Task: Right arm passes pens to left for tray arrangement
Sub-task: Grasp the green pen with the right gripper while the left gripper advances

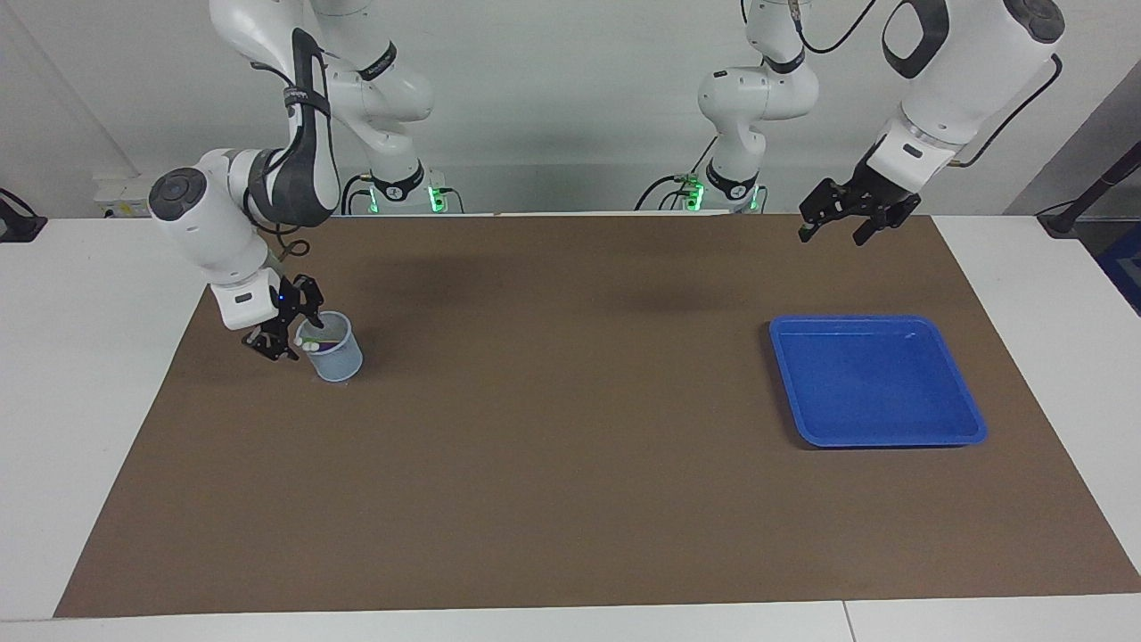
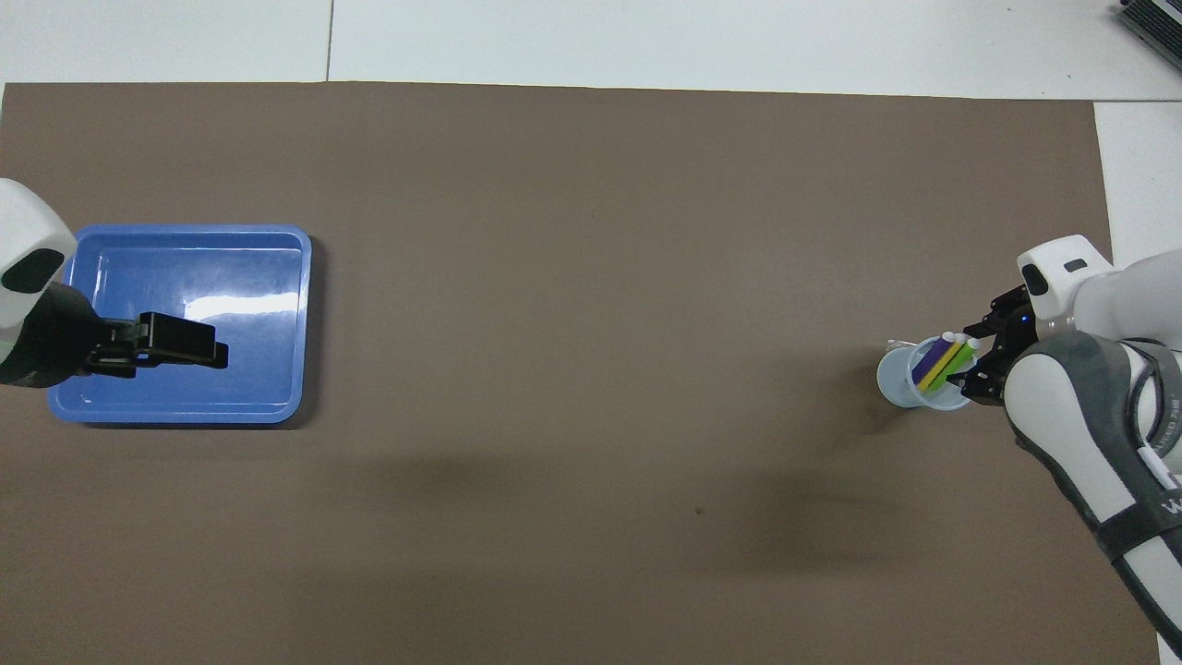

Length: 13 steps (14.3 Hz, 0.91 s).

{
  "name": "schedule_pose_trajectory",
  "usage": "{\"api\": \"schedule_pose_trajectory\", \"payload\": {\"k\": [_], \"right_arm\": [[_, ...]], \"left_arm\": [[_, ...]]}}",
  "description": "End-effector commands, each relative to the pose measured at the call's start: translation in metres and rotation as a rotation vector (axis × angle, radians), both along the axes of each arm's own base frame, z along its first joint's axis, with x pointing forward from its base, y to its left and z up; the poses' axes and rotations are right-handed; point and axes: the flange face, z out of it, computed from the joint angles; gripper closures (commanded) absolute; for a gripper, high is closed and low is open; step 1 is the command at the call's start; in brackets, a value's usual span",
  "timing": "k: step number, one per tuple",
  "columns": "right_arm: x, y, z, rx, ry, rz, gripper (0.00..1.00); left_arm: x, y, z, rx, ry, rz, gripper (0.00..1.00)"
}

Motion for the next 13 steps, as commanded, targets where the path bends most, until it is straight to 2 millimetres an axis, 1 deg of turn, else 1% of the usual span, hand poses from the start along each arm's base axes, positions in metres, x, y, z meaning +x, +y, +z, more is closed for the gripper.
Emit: {"api": "schedule_pose_trajectory", "payload": {"k": [1,2,3,4,5,6,7,9,10,11,13], "right_arm": [[0.002,0.0,0.009,0.016,0.015,-0.021,0.36],[0.002,0.0,0.01,0.015,0.013,-0.02,0.4],[0.002,0.0,0.01,0.015,0.013,-0.021,0.48],[0.002,0.0,0.01,0.015,0.013,-0.021,0.55],[0.002,0.0,0.01,0.015,0.013,-0.021,0.64],[0.002,0.0,0.01,0.015,0.013,-0.021,0.71],[0.002,0.0,0.01,0.015,0.013,-0.021,0.75],[0.002,0.0,0.01,0.015,0.013,-0.021,0.87],[0.002,0.0,0.011,0.015,0.013,-0.021,0.91],[0.002,0.001,0.012,0.015,0.012,-0.02,0.93],[0.004,0.001,0.017,0.016,0.013,-0.02,0.99]], "left_arm": [[-0.018,-0.02,-0.007,-0.059,0.014,0.092,0.0],[-0.022,-0.022,-0.009,-0.076,0.025,0.118,0.0],[-0.025,-0.024,-0.014,-0.087,0.039,0.166,0.0],[-0.029,-0.035,-0.017,-0.124,0.055,0.247,0.0],[-0.031,-0.039,-0.023,-0.148,0.072,0.343,0.0],[-0.034,-0.051,-0.024,-0.167,0.072,0.391,0.0],[-0.036,-0.058,-0.028,-0.204,0.095,0.472,0.0],[-0.037,-0.061,-0.032,-0.261,0.136,0.67,0.0],[-0.039,-0.07,-0.033,-0.285,0.149,0.75,0.0],[-0.041,-0.076,-0.038,-0.312,0.165,0.838,0.0],[-0.045,-0.082,-0.047,-0.368,0.194,0.973,0.0]]}}
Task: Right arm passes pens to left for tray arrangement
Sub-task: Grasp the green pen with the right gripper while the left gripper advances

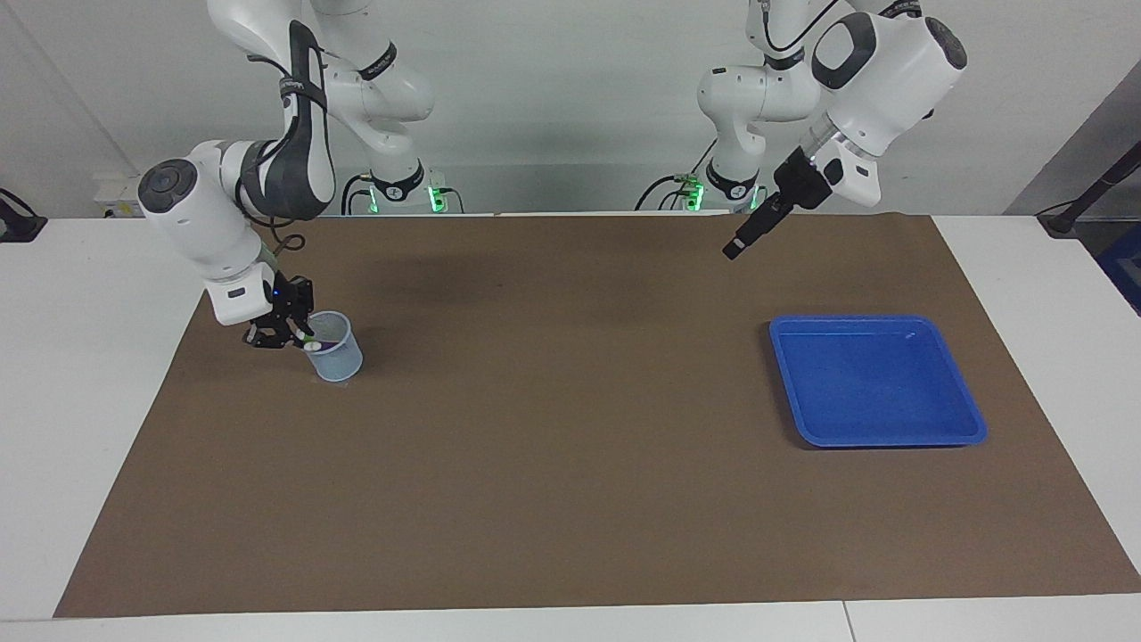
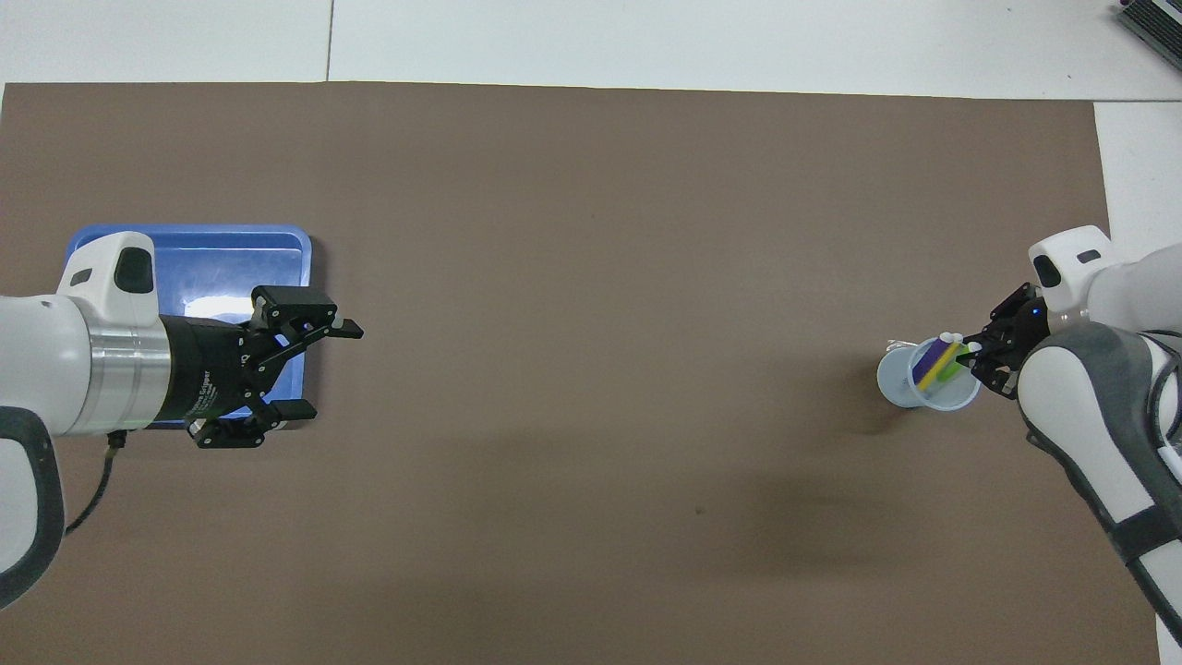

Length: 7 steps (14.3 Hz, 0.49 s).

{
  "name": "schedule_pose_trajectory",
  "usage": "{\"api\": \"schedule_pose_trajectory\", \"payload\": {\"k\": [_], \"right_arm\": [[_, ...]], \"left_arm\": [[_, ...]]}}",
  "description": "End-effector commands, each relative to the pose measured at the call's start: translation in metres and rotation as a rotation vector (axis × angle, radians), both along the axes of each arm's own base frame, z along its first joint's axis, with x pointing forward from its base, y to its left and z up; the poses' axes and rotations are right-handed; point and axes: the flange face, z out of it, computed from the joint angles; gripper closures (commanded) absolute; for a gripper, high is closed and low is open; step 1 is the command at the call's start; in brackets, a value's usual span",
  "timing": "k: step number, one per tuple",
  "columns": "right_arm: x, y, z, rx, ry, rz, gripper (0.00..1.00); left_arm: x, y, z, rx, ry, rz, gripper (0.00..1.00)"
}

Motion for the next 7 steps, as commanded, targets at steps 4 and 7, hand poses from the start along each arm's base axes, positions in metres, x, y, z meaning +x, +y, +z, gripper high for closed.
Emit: {"api": "schedule_pose_trajectory", "payload": {"k": [4,7], "right_arm": [[0.004,0.005,0.027,0.014,0.032,-0.071,1.0],[0.005,0.01,0.071,0.013,0.064,-0.159,1.0]], "left_arm": [[-0.019,-0.001,-0.012,-0.193,0.101,0.233,0.0],[-0.024,-0.007,-0.01,-0.219,0.151,0.198,0.0]]}}
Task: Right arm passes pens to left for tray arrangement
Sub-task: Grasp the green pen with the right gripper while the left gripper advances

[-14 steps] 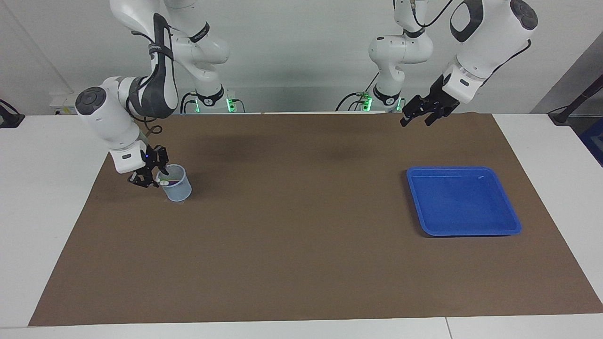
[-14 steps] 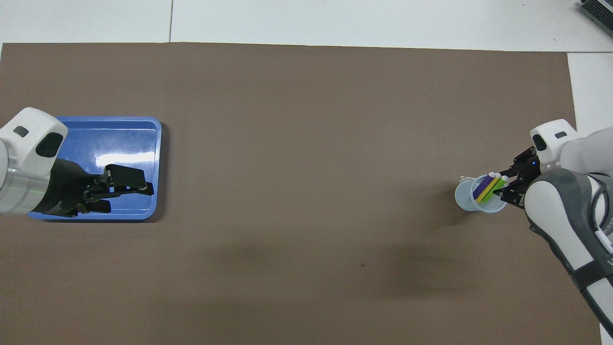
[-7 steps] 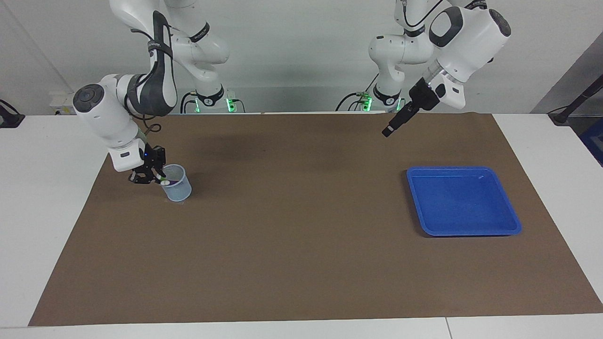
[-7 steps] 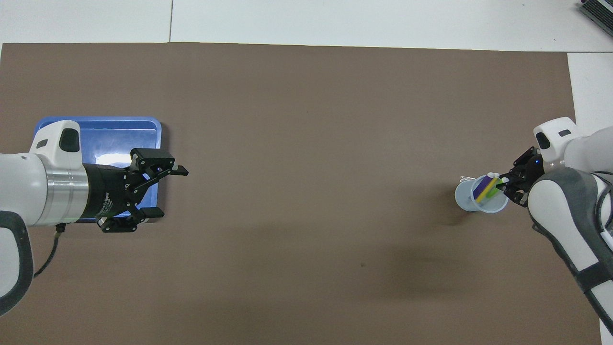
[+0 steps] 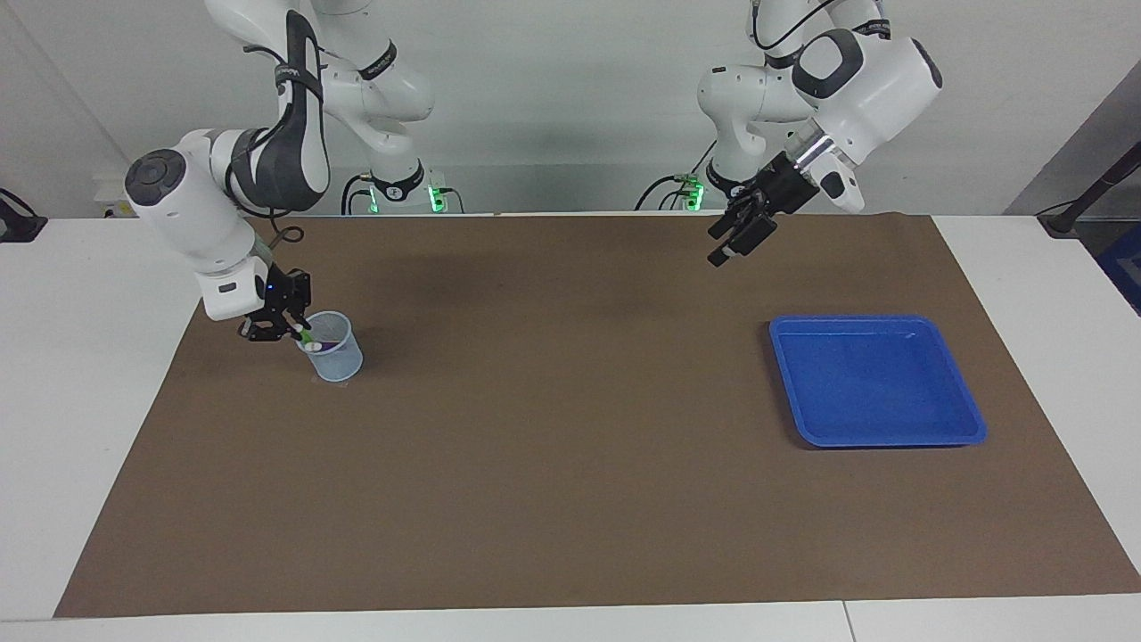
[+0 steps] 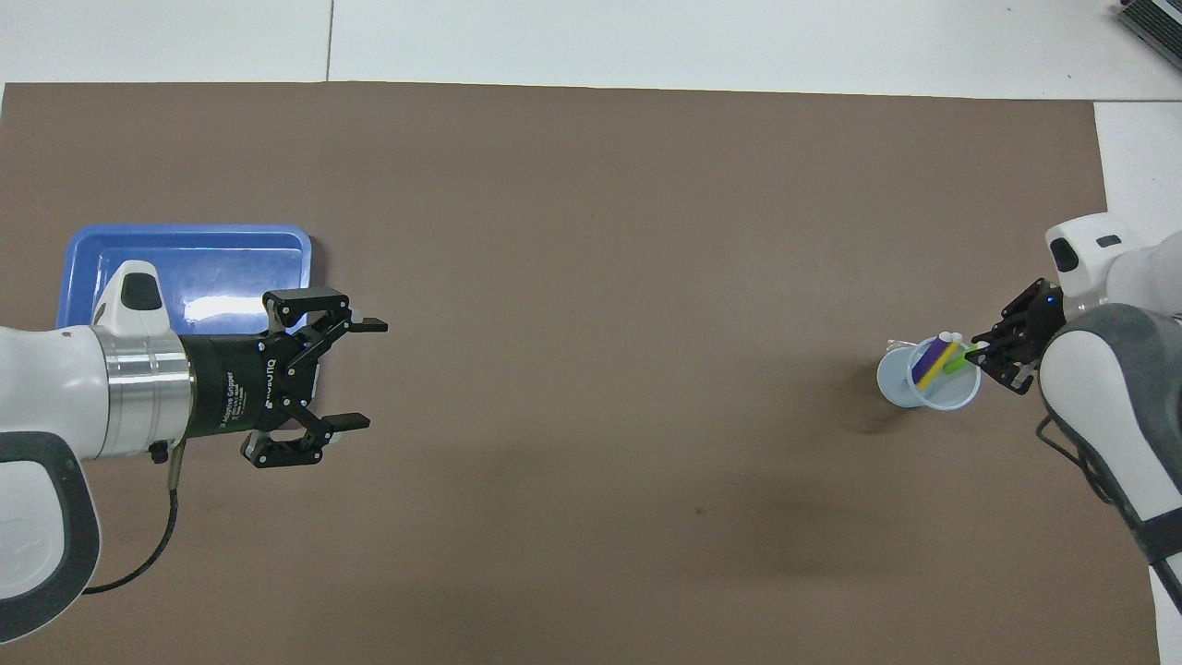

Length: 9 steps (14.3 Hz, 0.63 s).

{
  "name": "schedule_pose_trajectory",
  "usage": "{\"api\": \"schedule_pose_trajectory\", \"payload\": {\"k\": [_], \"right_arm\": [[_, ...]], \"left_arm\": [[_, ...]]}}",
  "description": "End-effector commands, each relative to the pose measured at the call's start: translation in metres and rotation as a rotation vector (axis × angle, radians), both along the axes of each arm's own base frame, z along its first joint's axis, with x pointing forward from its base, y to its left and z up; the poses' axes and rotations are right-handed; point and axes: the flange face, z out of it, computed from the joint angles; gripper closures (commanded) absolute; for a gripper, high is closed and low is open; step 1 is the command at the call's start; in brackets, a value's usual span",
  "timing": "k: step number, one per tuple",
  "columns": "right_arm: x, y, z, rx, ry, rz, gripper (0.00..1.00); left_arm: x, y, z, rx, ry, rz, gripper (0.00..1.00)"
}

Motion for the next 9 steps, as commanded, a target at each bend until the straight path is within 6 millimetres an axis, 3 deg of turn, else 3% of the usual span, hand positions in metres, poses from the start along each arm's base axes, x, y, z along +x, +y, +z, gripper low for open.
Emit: {"api": "schedule_pose_trajectory", "payload": {"k": [1,5,9], "right_arm": [[0.0,0.01,0.05,0.009,0.026,-0.086,1.0],[0.0,0.032,0.115,-0.008,0.07,-0.224,1.0],[-0.004,0.058,0.13,0.098,0.136,-0.499,1.0]], "left_arm": [[-0.013,-0.004,0.005,-0.051,0.027,0.004,0.0],[-0.014,-0.009,0.009,-0.129,0.044,0.018,0.0],[-0.017,-0.016,0.011,-0.178,0.057,0.026,0.0]]}}
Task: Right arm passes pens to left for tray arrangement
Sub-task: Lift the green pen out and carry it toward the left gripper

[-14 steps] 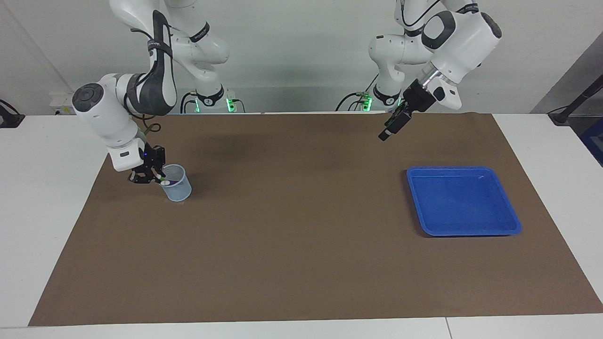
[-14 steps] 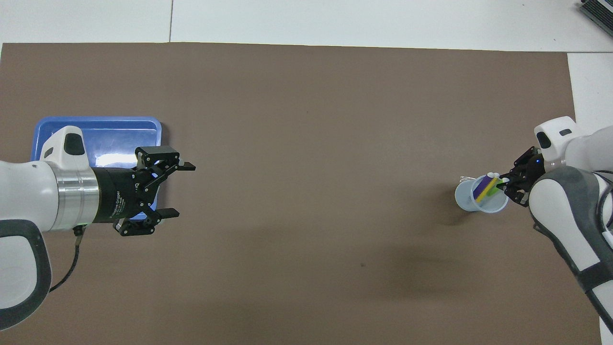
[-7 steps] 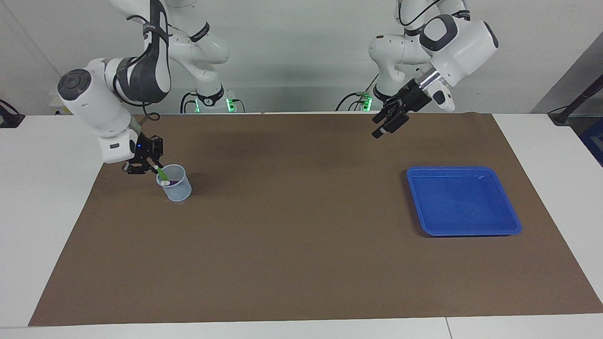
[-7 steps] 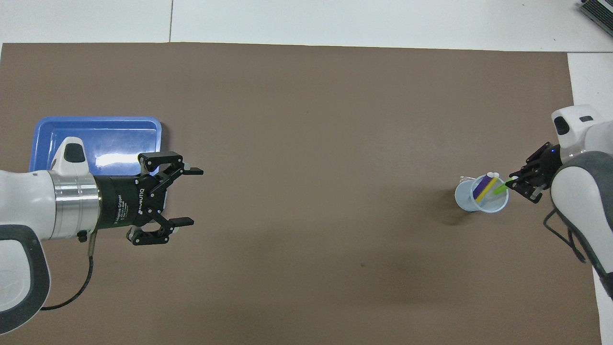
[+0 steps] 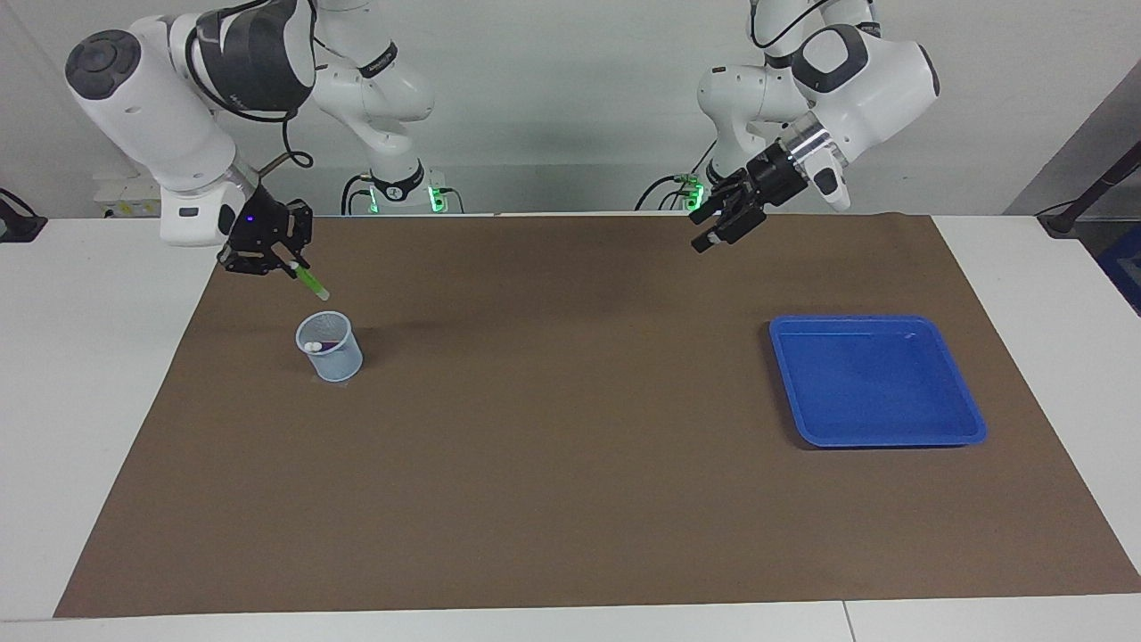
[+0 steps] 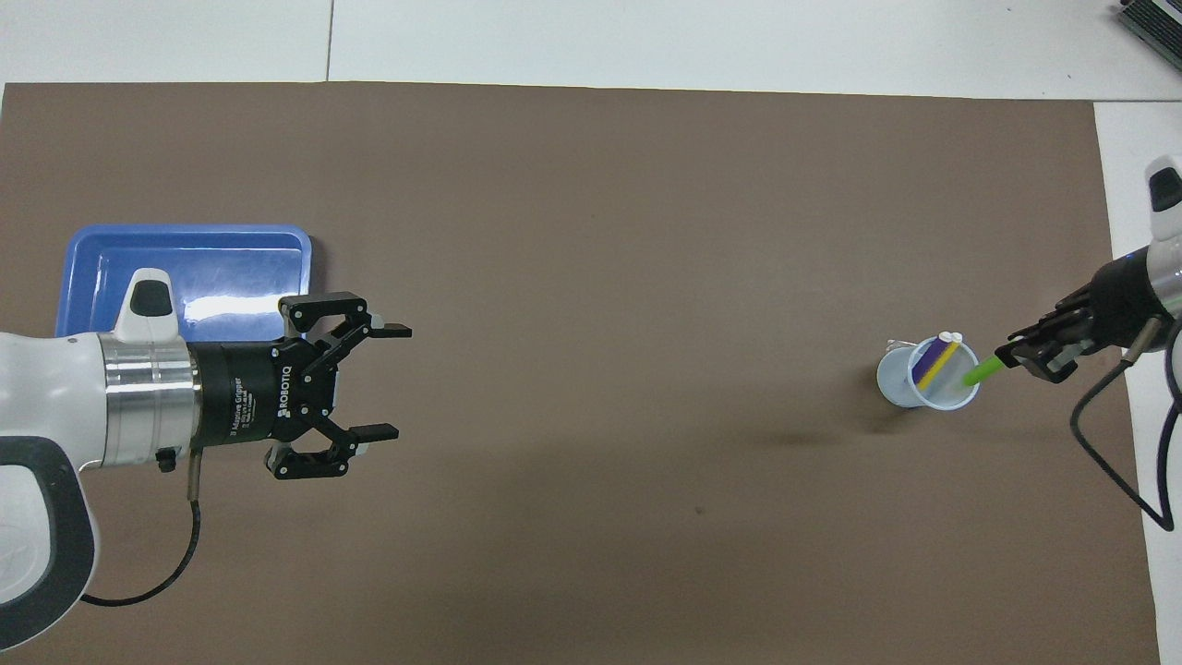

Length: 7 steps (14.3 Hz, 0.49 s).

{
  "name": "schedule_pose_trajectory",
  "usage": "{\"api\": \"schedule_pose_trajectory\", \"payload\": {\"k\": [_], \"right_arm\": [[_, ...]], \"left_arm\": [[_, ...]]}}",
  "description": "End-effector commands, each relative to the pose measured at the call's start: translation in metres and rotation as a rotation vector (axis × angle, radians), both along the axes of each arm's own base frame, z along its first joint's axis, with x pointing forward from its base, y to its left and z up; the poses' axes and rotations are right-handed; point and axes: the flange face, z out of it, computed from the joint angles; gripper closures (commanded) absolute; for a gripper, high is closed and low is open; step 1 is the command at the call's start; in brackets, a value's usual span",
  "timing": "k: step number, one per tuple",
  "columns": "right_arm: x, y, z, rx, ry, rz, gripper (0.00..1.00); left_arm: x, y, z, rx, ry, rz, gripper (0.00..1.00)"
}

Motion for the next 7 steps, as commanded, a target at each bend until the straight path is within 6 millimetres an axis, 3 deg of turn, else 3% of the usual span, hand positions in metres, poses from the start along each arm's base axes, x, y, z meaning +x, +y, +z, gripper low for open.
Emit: {"api": "schedule_pose_trajectory", "payload": {"k": [1,4,7], "right_arm": [[0.002,0.014,0.004,0.083,0.042,-0.217,1.0],[0.008,0.061,0.004,0.15,0.058,-0.437,1.0],[0.004,0.126,-0.001,0.216,0.084,-0.662,1.0]], "left_arm": [[-0.01,-0.001,0.006,-0.065,0.021,0.021,0.0],[-0.01,-0.003,0.008,-0.077,0.015,0.03,0.0],[-0.006,-0.015,0.01,-0.125,0.008,0.094,0.0]]}}
